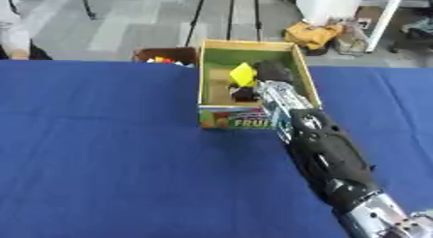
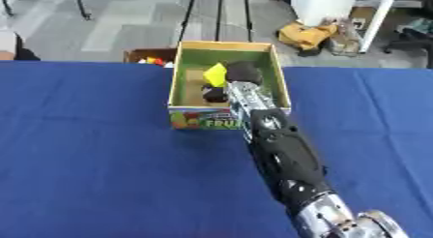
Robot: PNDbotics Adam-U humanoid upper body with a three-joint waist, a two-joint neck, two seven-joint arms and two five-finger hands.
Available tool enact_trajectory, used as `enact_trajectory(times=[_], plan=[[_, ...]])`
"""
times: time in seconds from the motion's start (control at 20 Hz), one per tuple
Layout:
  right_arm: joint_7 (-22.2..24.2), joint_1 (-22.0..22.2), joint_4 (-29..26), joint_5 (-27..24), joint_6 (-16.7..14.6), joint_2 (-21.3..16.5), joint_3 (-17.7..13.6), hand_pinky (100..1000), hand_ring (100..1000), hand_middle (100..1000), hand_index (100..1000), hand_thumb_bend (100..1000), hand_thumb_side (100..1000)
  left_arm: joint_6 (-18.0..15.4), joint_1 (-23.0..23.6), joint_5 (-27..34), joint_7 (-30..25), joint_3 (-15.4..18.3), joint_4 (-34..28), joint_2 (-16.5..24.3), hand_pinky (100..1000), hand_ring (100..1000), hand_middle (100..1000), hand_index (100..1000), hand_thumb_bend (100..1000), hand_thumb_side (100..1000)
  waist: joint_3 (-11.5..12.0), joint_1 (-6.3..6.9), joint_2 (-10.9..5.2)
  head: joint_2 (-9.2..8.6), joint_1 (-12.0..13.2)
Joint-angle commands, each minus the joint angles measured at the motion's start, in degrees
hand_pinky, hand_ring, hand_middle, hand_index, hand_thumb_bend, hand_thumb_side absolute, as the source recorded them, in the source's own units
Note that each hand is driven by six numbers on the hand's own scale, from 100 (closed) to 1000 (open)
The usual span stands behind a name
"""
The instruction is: Pick up objects on the table and place them in the box.
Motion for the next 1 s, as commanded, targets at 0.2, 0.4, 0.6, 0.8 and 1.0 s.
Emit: enact_trajectory(times=[0.2, 0.4, 0.6, 0.8, 1.0], plan=[[0.3, -1.0, -0.4, 0.9, 0.7, -0.4, -0.6, 895, 920, 711, 889, 359, 857, 0.0, -0.7, -0.1, 0.0, 0.0, -1.0, 0.5, 570, 774, 875, 947, 100, 984, 0.2, 0.32, -0.94, -0.97, -0.4], [0.0, -1.2, -1.5, 0.3, 0.8, -0.5, -0.6, 916, 951, 772, 939, 493, 917, 0.0, -0.6, -0.1, 0.1, 0.0, -1.0, 0.5, 570, 773, 875, 947, 100, 985, 0.0, 0.41, -1.17, -0.84, -0.4], [0.0, -1.7, -3.1, -1.4, 0.3, -0.6, -0.2, 927, 955, 771, 945, 521, 925, 0.1, -0.4, -0.1, 0.1, 0.0, -1.0, 0.6, 570, 773, 874, 947, 100, 984, -0.2, 0.55, -1.61, -0.60, -0.4], [0.3, -2.3, -6.4, -4.1, -0.7, -1.3, 0.6, 941, 949, 757, 936, 517, 925, 0.1, 0.1, 0.0, 0.3, 0.1, -1.0, 0.7, 570, 771, 872, 947, 100, 982, -0.6, 0.84, -2.38, 0.00, -0.1], [0.1, -2.1, -14.3, -8.6, -2.1, -3.9, 2.2, 964, 946, 739, 912, 511, 917, 0.0, 0.5, 0.2, 0.6, 0.3, -1.0, 0.9, 569, 769, 869, 946, 100, 981, -1.2, 1.10, -3.24, 0.86, 0.9]])
